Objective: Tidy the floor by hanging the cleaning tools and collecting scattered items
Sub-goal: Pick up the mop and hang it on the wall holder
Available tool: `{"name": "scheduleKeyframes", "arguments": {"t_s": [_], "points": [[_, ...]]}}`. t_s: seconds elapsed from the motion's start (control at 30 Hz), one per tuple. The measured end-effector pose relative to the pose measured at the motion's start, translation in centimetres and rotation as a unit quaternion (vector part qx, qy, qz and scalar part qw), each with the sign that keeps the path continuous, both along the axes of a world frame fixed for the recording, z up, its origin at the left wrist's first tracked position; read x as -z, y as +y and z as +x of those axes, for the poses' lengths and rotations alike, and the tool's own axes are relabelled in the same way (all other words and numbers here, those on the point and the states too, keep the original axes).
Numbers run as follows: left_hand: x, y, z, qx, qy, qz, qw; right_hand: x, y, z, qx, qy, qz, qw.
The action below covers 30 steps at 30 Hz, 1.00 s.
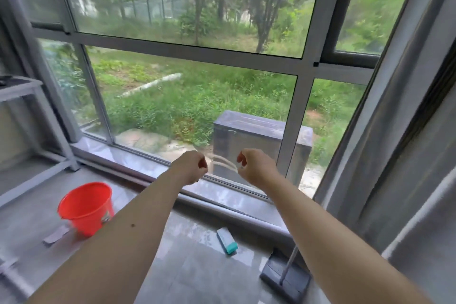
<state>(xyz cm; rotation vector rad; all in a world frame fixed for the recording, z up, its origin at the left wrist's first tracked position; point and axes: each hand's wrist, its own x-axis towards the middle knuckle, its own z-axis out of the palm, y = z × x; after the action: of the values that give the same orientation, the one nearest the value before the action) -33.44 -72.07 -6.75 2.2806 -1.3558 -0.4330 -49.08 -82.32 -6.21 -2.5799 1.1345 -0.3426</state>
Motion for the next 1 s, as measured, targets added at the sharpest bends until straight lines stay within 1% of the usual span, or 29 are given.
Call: {"name": "scheduleKeyframes", "arguments": {"t_s": [0.13,0.27,0.53,0.73,0.87,1.0], "points": [[1.7,5.7,5.0,-0.057,-0.002,0.008,0.998,1.6,3.9,6.4,-0.06,0.015,0.012,0.998],[3.4,12.4,9.9,-0.109,0.025,0.018,0.994,2.8,8.7,12.1,-0.116,0.016,0.019,0.993],[4.6,28.4,19.5,-0.215,0.048,0.003,0.975,3.8,21.9,24.3,-0.186,0.012,0.011,0.982],[5.2,40.6,25.3,-0.292,0.059,-0.012,0.955,4.9,32.9,32.5,-0.256,0.026,-0.013,0.966],[5.9,46.6,28.5,-0.333,0.063,-0.013,0.941,5.1,38.5,36.9,-0.292,0.035,-0.019,0.956],[6.3,50.3,31.0,-0.35,0.06,-0.026,0.934,5.7,42.4,40.4,-0.33,0.055,-0.023,0.942]]}}
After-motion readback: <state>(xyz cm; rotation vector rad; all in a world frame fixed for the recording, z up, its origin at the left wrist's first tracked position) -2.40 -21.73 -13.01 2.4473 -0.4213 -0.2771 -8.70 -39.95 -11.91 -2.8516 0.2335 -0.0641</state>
